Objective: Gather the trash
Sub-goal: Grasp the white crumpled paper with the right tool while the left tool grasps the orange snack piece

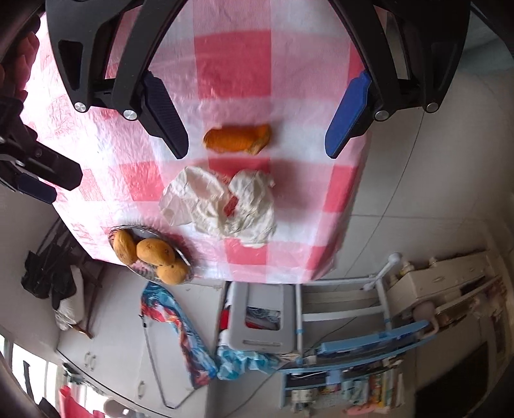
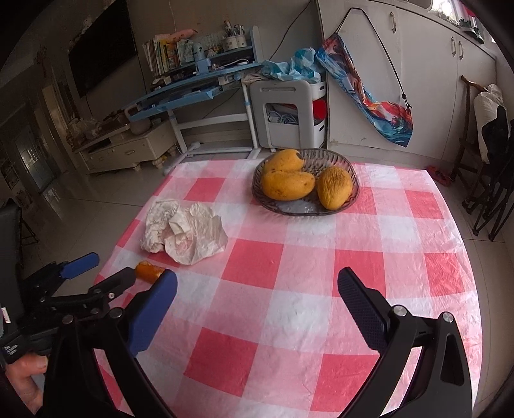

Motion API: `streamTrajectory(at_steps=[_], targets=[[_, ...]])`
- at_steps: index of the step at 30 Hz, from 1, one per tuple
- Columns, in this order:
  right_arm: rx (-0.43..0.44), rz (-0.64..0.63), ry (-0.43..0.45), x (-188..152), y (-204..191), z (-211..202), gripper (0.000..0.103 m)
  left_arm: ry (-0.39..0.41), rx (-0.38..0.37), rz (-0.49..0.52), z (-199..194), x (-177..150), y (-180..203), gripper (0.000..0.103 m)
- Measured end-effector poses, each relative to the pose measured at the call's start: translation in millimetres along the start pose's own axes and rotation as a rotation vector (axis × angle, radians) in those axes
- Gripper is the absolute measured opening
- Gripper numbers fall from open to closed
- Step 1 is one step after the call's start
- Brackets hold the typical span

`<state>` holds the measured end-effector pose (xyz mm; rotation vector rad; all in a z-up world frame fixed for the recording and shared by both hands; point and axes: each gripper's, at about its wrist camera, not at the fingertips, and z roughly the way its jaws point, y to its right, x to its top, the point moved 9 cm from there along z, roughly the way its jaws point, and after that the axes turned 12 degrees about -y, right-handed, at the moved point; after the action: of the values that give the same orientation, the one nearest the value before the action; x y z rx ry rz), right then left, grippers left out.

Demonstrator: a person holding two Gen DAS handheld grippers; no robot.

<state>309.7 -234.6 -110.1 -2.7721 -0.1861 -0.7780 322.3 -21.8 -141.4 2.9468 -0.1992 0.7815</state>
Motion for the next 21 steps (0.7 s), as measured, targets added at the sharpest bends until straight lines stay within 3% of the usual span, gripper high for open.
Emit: streamTrajectory(at_steps=[6, 11, 13, 16, 21], targets=[[0.031, 0.018, 0.038, 15, -6, 11, 0.096, -0.063, -0.076, 0.117, 27, 7, 19, 0.084], [0.063, -0.020, 0.002, 28, -29, 39, 0.096, -0.203, -0.179, 0.188, 35, -12, 32, 0.042], [0.071, -0.039, -0.011, 34, -39, 51, 0.096, -0.249, -0.221, 0.186, 32, -19, 30, 0.030], [0.085, -0.057, -0.034, 44, -50, 72, 0.096, -0.275, -0.262, 0.182, 21, -21, 23, 0.028], [0.108, -0.082, -0.103, 50, -68, 106, 0.096, -0.238, -0.281, 0.166, 12, -13, 17, 0.029]])
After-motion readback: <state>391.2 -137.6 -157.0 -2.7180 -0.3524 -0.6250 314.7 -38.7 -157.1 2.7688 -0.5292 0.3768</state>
